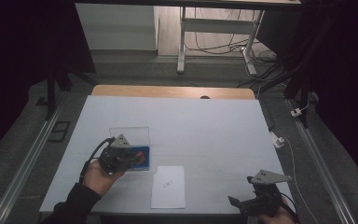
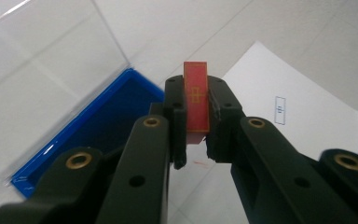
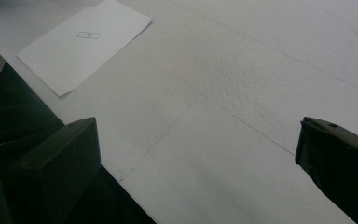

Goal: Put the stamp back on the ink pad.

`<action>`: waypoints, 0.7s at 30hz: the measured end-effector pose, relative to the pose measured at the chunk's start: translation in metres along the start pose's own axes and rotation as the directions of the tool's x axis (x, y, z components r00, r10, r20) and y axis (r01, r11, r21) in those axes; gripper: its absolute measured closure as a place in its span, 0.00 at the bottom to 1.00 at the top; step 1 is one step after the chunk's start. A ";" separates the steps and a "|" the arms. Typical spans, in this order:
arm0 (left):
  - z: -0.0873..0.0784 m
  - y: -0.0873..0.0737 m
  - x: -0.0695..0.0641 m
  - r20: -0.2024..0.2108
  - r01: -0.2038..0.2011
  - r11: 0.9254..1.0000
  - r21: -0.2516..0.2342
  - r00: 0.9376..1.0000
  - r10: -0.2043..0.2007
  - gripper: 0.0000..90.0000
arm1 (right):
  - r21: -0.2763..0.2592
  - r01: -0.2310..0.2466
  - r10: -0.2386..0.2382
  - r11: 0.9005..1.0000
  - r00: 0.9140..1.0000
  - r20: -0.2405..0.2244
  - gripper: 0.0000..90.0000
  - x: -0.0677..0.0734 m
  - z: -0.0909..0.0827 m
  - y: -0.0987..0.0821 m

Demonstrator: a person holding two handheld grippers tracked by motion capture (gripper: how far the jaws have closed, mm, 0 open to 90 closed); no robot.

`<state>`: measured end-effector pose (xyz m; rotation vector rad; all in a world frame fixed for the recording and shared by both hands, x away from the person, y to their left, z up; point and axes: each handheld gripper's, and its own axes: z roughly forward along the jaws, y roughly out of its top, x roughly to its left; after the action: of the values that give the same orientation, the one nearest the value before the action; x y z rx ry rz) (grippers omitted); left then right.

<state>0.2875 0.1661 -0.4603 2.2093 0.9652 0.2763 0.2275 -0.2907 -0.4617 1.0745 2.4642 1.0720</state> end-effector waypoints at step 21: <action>0.005 -0.007 0.029 -0.067 0.070 0.997 0.012 0.995 -0.069 0.89 | 0.001 -0.001 0.001 1.000 1.000 -0.001 0.00 0.000 0.000 0.000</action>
<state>0.3058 0.1878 -0.4713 2.1867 1.0815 0.3126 0.2276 -0.2906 -0.4617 1.0758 2.4657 1.0722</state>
